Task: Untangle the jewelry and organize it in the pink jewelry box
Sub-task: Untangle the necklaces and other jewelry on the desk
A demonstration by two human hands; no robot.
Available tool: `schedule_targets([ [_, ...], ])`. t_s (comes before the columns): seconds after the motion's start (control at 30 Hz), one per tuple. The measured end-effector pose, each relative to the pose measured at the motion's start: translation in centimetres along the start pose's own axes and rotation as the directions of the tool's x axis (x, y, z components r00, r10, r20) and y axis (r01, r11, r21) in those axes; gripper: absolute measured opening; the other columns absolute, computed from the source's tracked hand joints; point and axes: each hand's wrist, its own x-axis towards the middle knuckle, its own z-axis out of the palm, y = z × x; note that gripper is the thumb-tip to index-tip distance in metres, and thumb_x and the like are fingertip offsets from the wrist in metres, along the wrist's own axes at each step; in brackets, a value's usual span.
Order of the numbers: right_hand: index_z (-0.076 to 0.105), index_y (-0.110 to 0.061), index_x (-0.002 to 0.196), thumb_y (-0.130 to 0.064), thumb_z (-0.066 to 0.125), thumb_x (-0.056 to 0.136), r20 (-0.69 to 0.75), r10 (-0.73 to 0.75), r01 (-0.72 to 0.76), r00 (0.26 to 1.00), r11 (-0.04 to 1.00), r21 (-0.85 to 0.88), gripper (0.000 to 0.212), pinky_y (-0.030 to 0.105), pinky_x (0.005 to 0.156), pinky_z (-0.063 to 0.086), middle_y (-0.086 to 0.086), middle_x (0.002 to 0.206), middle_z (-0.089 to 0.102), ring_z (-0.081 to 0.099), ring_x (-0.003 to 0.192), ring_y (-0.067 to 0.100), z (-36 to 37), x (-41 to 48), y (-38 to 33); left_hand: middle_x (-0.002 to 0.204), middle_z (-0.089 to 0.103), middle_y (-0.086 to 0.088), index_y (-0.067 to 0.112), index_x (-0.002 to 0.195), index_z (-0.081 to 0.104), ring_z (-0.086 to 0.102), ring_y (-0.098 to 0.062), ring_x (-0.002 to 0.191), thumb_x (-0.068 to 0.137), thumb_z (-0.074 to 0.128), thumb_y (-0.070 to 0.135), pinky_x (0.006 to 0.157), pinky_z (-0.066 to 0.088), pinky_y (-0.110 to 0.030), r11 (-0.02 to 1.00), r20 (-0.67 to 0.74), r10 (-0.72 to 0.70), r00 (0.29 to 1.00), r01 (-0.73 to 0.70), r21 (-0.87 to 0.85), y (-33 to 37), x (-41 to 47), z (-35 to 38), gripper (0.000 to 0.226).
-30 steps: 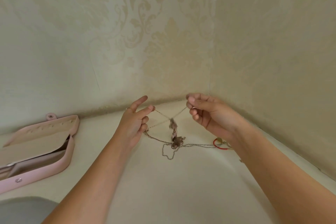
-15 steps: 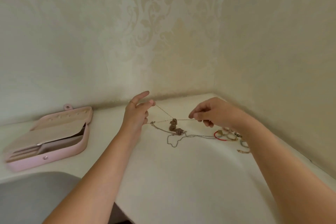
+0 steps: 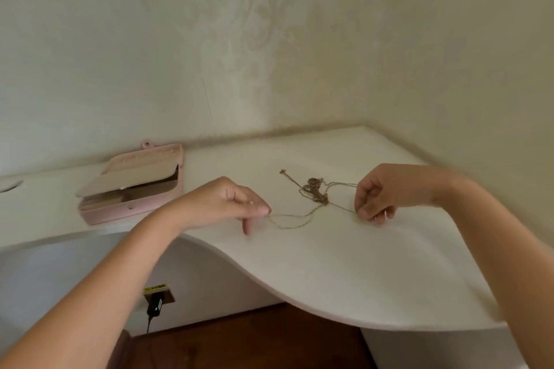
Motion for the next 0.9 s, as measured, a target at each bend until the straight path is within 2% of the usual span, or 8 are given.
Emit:
schedule_targets([
  [0.1,0.07,-0.017,0.076,-0.014,0.073,0.078,-0.015,0.063,-0.064,0.998,0.99,-0.128,0.004,0.014,0.055,0.044,-0.005,0.063,0.068,0.062,0.06,0.005,0.7,-1.0,0.2,0.109,0.062,0.027,0.029,0.062,0.075,0.056,0.009,0.102,0.078,0.067,0.048,0.095,0.04,-0.022,0.957,0.05,-0.027,0.998,0.011,0.288,0.5,-1.6,1.3,0.026],
  [0.17,0.07,-0.017,0.077,-0.02,0.073,0.078,-0.052,0.086,-0.095,0.995,0.977,-0.192,0.005,0.016,0.059,0.047,-0.004,0.067,0.068,0.061,0.064,0.005,1.1,-1.2,0.0,0.116,0.056,0.031,0.033,0.067,0.075,0.05,0.014,0.107,0.076,0.066,0.056,0.097,0.034,-0.021,0.928,0.045,-0.05,0.998,0.03,0.371,1.0,-2.5,1.7,0.026],
  [0.27,0.069,-0.02,0.073,-0.035,0.071,0.079,-0.218,0.068,-0.128,0.974,0.952,-0.278,0.016,0.026,0.071,0.046,-0.005,0.067,0.065,0.059,0.068,0.01,1.0,-0.5,-0.5,0.118,0.055,0.032,0.033,0.079,0.075,0.047,0.014,0.11,0.074,0.062,0.062,0.099,0.033,-0.02,0.904,0.007,-0.043,0.999,0.035,0.426,1.8,-3.2,1.6,0.033],
  [0.37,0.065,-0.019,0.065,-0.038,0.071,0.08,-0.312,0.061,-0.14,0.948,0.961,-0.238,0.025,0.024,0.063,0.042,-0.005,0.06,0.062,0.056,0.06,0.008,1.1,1.0,-1.8,0.106,0.067,0.022,0.029,0.087,0.075,0.059,0.008,0.098,0.083,0.064,0.047,0.094,0.046,-0.023,0.934,-0.074,0.056,0.996,-0.026,0.357,2.6,-2.5,1.8,0.022],
  [0.53,0.066,-0.013,0.065,-0.046,0.076,0.073,-0.187,0.184,-0.227,0.965,0.941,-0.249,0.035,0.015,0.052,0.042,-0.006,0.058,0.063,0.059,0.058,0.009,1.7,4.1,-3.5,0.084,0.073,0.007,0.026,0.084,0.075,0.067,-0.015,0.083,0.086,0.066,0.024,0.082,0.054,-0.036,0.99,-0.268,0.111,0.957,-0.082,0.116,2.7,2.2,3.4,0.009],
  [0.63,0.064,-0.015,0.059,-0.038,0.08,0.07,-0.136,0.209,-0.241,0.968,0.924,-0.295,0.03,0.016,0.049,0.039,-0.007,0.05,0.06,0.053,0.049,0.007,1.2,5.2,-3.9,0.08,0.072,0.005,0.029,0.082,0.072,0.065,-0.011,0.07,0.085,0.067,0.015,0.071,0.054,-0.029,0.997,-0.313,0.078,0.947,-0.075,0.024,2.2,5.4,4.6,0.015],
  [0.77,0.067,-0.013,0.066,-0.024,0.075,0.072,-0.067,0.181,-0.191,0.981,0.952,-0.238,0.015,0.013,0.048,0.036,-0.003,0.057,0.062,0.048,0.047,0.007,0.4,5.7,-3.9,0.085,0.068,0.01,0.023,0.093,0.07,0.062,-0.002,0.073,0.083,0.067,0.011,0.067,0.046,-0.016,0.998,-0.309,0.048,0.95,-0.058,-0.023,1.8,9.1,5.9,0.016],
  [0.9,0.07,-0.009,0.07,-0.018,0.07,0.073,-0.075,0.125,-0.135,0.989,0.982,-0.135,0.01,0.016,0.055,0.037,0.002,0.061,0.062,0.05,0.056,0.011,0.2,6.3,-2.6,0.094,0.07,0.004,0.016,0.102,0.067,0.065,-0.006,0.078,0.08,0.067,0.003,0.072,0.051,-0.015,0.998,-0.155,0.025,0.988,-0.033,-0.053,2.1,11.1,5.2,0.025],
])
